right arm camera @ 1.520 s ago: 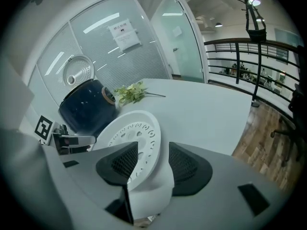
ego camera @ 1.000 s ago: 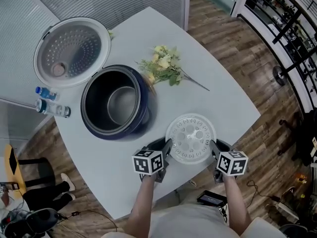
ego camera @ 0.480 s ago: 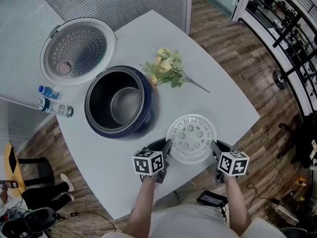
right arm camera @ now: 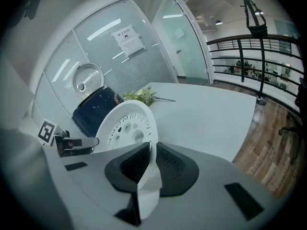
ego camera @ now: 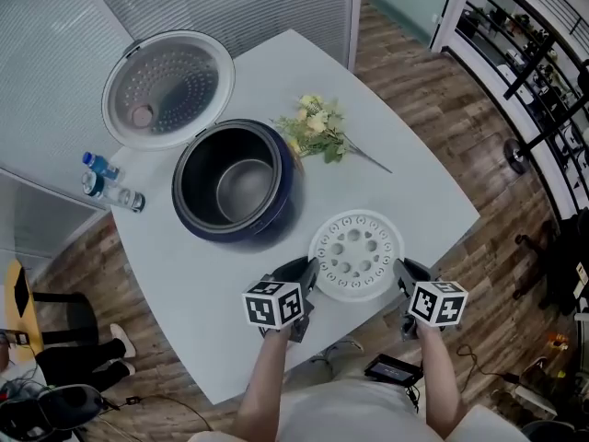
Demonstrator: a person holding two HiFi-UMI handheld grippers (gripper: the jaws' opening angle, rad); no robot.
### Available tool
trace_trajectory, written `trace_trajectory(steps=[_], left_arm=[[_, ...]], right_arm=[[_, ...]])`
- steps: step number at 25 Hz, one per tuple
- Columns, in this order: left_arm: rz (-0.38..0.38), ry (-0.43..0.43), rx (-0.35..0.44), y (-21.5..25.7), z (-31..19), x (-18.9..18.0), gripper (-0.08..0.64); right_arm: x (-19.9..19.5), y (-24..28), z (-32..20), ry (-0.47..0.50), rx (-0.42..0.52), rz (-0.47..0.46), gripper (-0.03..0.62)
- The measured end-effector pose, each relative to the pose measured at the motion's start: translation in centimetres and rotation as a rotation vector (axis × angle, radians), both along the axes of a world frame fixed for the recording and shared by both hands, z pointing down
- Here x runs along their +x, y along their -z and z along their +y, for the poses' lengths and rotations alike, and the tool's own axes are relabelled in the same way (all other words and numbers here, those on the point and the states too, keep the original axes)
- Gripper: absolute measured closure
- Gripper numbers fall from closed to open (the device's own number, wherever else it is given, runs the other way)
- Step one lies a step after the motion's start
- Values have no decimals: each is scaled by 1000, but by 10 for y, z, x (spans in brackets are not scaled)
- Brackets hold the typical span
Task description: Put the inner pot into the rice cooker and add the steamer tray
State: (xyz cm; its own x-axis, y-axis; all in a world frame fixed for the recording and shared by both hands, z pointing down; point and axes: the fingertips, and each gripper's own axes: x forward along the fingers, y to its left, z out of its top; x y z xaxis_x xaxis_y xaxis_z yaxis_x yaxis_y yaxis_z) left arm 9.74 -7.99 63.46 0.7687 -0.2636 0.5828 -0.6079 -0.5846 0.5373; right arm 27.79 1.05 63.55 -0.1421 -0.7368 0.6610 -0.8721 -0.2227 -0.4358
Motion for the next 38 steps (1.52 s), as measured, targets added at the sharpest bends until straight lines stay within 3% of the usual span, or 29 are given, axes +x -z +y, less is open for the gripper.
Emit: trace_trajectory(steps=[9, 21, 32, 38], left_arm=[[64, 94, 72, 38, 5, -41, 520], [123, 155, 179, 107, 15, -83, 521], [164, 243, 263, 150, 17, -120, 521], [237, 324, 253, 167, 21, -149, 522]], right_arm=[[-37, 37, 2, 3, 92, -15, 541], [-72, 99, 1, 43, 223, -43, 545], [-104, 147, -10, 132, 303, -26, 545], [-129, 169, -17, 185, 343, -15, 545]])
